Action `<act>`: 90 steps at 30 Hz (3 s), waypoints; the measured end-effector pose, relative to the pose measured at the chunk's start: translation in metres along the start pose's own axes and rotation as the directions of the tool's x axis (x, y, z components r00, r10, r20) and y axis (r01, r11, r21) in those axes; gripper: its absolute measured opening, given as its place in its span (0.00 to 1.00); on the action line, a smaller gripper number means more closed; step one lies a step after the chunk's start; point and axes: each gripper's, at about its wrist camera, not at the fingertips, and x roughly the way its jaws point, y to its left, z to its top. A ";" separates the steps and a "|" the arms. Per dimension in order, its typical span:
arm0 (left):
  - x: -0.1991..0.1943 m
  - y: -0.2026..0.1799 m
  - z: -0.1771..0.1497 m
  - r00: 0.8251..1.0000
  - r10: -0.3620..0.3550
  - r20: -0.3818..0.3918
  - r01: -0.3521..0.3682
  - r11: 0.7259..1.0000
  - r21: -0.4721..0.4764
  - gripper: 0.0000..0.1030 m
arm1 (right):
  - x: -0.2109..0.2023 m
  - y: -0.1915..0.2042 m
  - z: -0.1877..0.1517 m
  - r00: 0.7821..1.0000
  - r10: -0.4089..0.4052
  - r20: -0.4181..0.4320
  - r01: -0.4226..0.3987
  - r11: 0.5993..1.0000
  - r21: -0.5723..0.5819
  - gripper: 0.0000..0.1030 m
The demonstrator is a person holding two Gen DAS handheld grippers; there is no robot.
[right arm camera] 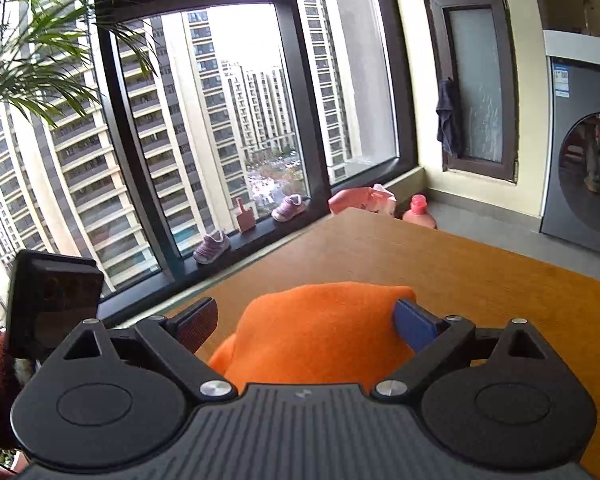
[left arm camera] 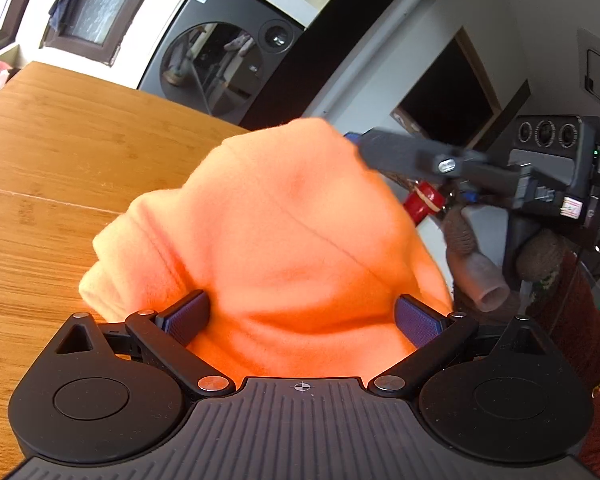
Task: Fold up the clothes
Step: 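Tuck and smooth the folded orange bundle with both grippers, then press the orange bundle sides inward with both grippers toward each other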
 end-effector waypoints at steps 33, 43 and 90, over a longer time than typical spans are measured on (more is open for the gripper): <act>0.025 0.014 0.047 0.996 0.088 -0.023 -0.089 0.996 -0.033 0.99 | -0.029 0.053 -0.076 0.997 -0.068 0.029 0.071 0.992 -0.101 0.99; -0.023 -0.012 0.015 0.989 0.149 0.002 -0.149 0.989 -0.006 0.99 | -0.081 -0.015 -0.074 0.992 -0.029 0.126 0.007 0.984 0.177 1.00; -0.010 -0.005 0.033 0.994 0.096 0.056 -0.095 0.995 -0.025 0.99 | -0.031 0.030 -0.081 0.992 -0.128 -0.018 0.127 0.990 -0.066 1.00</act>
